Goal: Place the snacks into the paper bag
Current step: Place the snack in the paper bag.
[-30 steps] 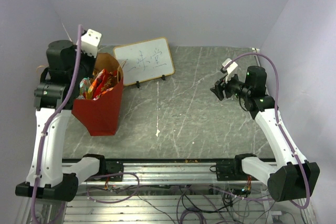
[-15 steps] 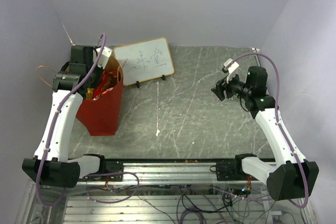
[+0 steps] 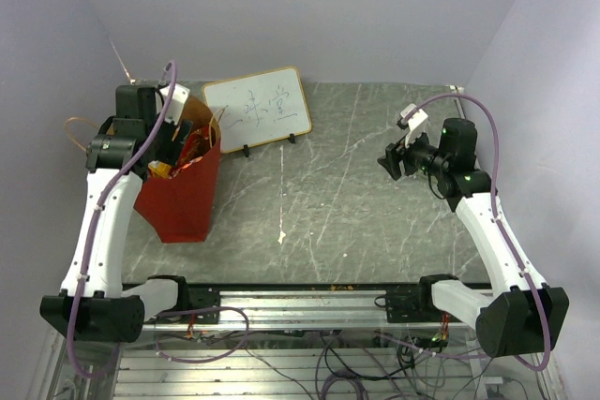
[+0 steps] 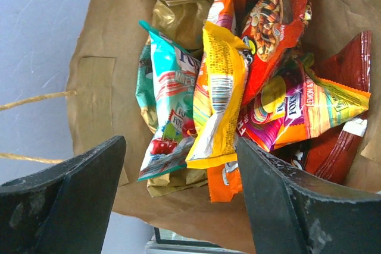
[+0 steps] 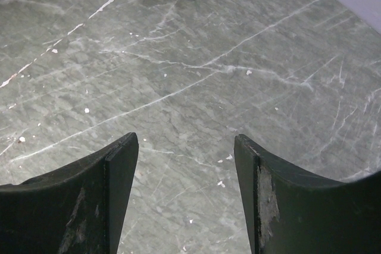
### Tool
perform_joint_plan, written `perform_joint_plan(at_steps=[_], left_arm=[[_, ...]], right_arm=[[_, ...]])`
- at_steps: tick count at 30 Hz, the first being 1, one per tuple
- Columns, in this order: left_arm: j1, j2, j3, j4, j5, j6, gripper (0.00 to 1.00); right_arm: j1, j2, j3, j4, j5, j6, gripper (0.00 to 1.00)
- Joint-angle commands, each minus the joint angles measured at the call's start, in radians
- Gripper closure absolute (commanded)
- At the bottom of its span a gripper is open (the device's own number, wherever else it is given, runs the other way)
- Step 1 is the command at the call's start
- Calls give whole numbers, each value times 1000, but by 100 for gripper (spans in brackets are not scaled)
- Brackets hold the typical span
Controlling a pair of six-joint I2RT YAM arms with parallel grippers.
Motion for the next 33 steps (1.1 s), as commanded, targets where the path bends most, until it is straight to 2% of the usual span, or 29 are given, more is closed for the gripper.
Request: perform_joint_plan(at_steps=[1,6,10,16,18,24,29,33], left_arm=[[45,-37,2,49,72,-37,14],[109,-76,6,81,158,-68,12],[124,-103,-7,118,159,-73,9],[127,-167,-58,208,107,-89,6],[126,-197,-77,245,99,-106,1],[126,-281,-176,449,112,-178,2],[127,-237,-167,523,163,-190,2],[126,-214,-181,597,145,-196,2]], right_arm=[[-16,-2,-7,22,22,14,30],[-25,-11,-16,45,73,32,22],[-53,13,-17,72,199,74,1],[-76,50,2,84,314,139,0],[-78,39,-26,129,366,186,0],[-83,32,-31,166,440,221,0],[-83,53,-9,155,483,253,0],[-84,49,-20,174,515,250,0]])
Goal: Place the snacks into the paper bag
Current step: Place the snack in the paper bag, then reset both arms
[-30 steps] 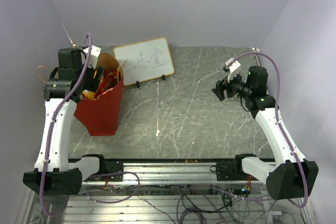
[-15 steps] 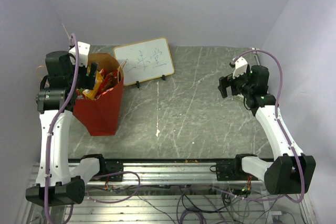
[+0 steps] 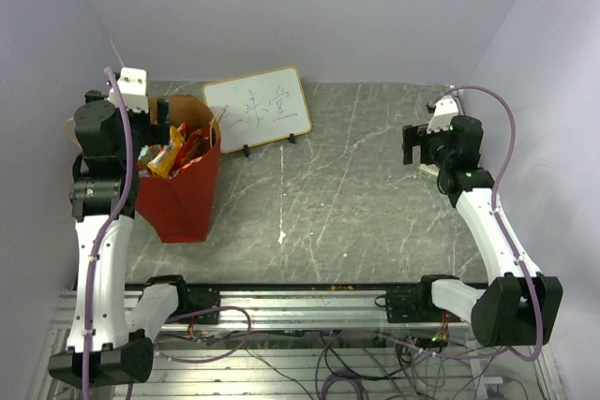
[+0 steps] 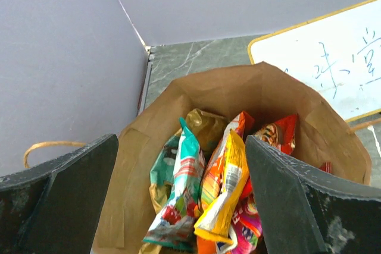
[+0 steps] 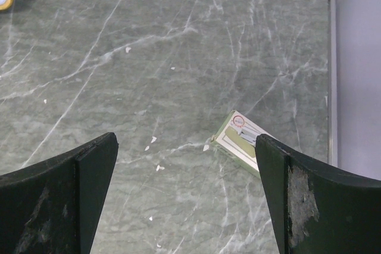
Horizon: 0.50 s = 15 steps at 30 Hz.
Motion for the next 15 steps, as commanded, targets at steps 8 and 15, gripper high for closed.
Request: perform_joint_plan(at_steps=[8,15], left_arm=[[12,0,-62,242,93,-153,2],[16,-3,-103,264,171,-179,2]], right_arm=[[-13,2,24,26,76,-7,0],[-23,-100,-39,112,45,-23,0]])
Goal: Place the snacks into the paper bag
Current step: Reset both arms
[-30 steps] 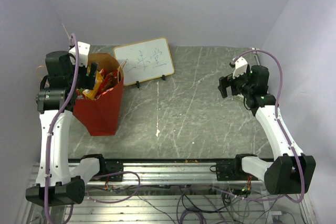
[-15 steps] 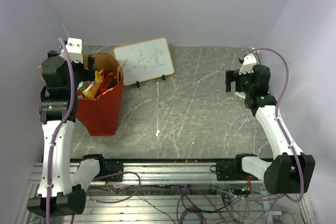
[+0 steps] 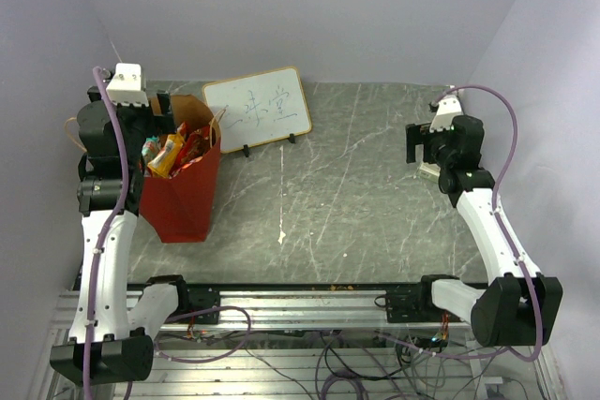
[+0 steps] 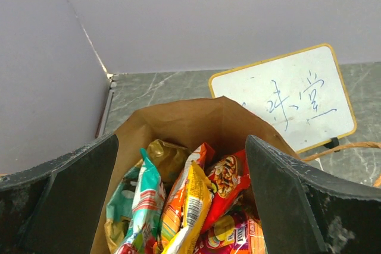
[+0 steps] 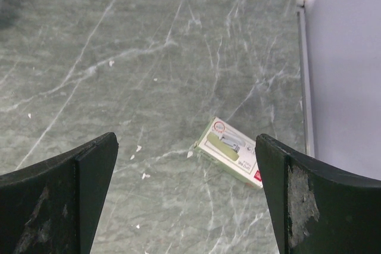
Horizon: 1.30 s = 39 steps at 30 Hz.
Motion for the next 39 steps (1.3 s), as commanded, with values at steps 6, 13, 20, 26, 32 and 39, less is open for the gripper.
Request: perform_joint_plan(at_steps=[6,13,20,26,32,39], left_arm=[[16,-44,-80,65,95,-34,2],[22,-63,-103,50,163,-21,2],[23,-78,-64,-1,150,23,2],[22,-80,6,-57,151,51,2],[21,-50,112,-161,162,86,2],[23,-46,81,-132,214,30,2]], right_arm=[[-38,-105,12,31,-95,-8,0],[-42,-151,44,-12,-140,-34,0],[-42,-167,113,-50,-225,-37,0],[-42,-149,232,-124,-279,-75,0],[-43,-199,217,-130,-206,-62,0],[-46,-234,155,-106,-127,-31,0]])
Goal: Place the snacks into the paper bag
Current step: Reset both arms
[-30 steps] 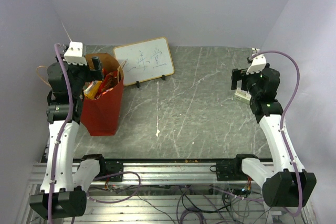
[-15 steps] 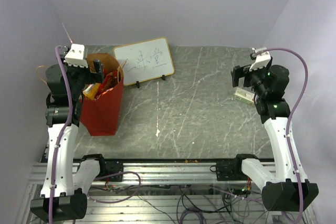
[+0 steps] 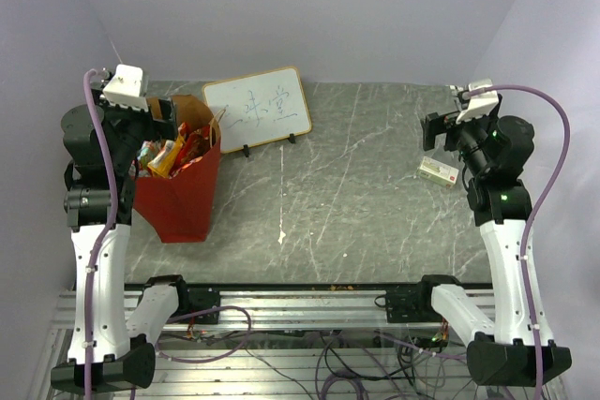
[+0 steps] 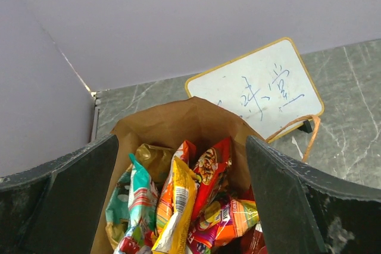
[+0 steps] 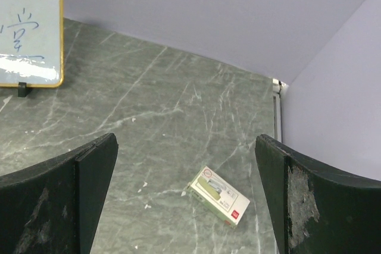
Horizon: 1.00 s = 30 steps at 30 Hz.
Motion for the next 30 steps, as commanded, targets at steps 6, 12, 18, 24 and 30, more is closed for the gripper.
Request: perform_joint_plan(at_steps=[6,12,18,24,30], left_arm=[[27,-19,-49,1,45,-27,2],[37,-22,-60,7,48,-34,2],[38,-17,-60,10,43,-30,2],[39,-23,-59,2,41,-20,2],[39,-22,-62,5,41,-19,2]], right_arm=[[-15,-27,-23,-18,53,39,0],[-15,-24,-18,-20,50,37,0],[-15,-23,-18,-24,52,27,0],[-15,-25,-14,-30,43,23,0],[-15,-26,-15,-30,41,22,0]])
